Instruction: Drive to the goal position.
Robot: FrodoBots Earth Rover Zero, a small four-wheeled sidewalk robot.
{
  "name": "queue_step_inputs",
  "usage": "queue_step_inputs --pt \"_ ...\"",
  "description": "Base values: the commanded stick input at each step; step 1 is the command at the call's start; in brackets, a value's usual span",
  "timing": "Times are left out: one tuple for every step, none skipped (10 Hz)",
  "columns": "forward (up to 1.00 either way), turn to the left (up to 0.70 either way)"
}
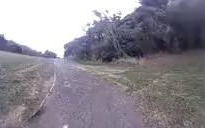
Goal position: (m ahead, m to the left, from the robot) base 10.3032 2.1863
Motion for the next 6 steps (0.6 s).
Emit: queue_step_inputs --pt "0.45 0.27" --pt "0.45 0.27" --pt "0.45 0.27" --pt "0.45 0.27" --pt "0.45 0.27" --pt "0.45 0.27"
